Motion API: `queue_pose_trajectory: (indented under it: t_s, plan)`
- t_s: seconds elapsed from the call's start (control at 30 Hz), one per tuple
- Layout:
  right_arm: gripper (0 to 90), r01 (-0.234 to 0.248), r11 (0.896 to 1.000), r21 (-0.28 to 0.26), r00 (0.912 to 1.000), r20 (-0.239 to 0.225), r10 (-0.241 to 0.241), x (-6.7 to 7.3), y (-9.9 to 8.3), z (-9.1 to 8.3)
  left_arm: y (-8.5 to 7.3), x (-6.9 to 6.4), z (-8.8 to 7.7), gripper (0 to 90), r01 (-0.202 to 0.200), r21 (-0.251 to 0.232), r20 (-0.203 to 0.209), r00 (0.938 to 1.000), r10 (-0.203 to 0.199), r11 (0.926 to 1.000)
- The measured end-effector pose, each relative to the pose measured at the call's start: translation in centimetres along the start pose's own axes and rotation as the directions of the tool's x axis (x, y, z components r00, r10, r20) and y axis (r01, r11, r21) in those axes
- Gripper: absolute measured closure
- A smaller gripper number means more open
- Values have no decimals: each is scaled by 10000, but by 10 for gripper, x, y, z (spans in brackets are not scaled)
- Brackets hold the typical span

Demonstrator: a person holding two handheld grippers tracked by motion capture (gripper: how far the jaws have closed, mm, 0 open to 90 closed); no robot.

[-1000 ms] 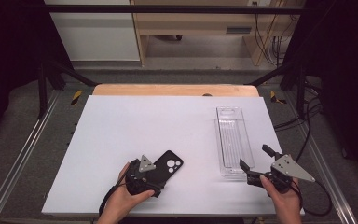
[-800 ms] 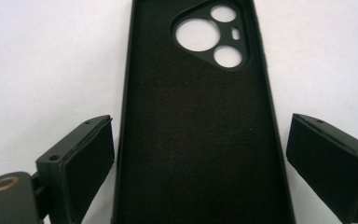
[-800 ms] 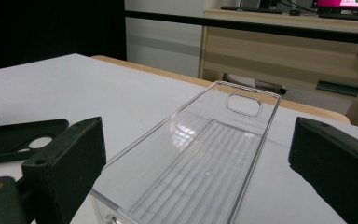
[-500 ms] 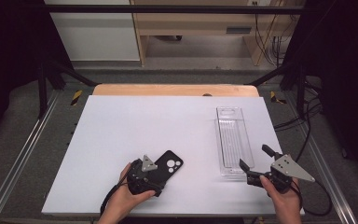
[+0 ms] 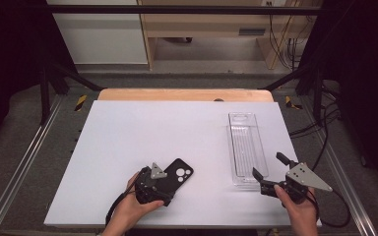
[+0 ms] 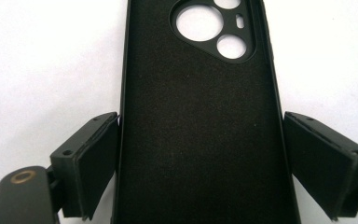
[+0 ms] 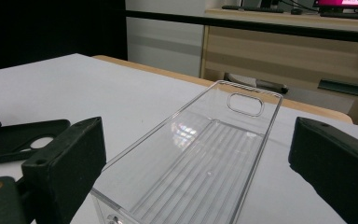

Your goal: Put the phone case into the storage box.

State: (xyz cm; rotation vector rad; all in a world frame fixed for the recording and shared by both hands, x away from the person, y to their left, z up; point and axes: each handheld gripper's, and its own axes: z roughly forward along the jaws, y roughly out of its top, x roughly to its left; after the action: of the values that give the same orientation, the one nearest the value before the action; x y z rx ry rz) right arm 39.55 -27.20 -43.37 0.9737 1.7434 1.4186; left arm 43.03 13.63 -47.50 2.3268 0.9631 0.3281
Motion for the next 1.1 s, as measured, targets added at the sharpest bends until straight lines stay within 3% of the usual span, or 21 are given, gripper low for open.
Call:
queue_pose_trajectory:
  t_s: [0.47, 0.67, 0.77, 1.1]
  plan:
    - [43, -34, 10000, -25, 10000, -5, 34, -1, 0, -1, -3, 0, -3, 156, -140, -379, -77, 9999, 137, 9992]
    - [43, -32, 10000, -32, 10000, 16, 32, -1, 0, -1, -2, 2, -8, 156, -128, -890, -177, 9998, 112, 9959]
    - [43, -30, 10000, -1, 10000, -13, 30, 0, 0, -1, -1, 4, -13, 155, -252, -1396, -412, 9990, 196, 9899]
    - [43, 30, 10000, 39, 10000, 4, -30, 2, 1, 0, -1, 13, -26, 154, -113, -2764, -1159, 9930, -217, 9610]
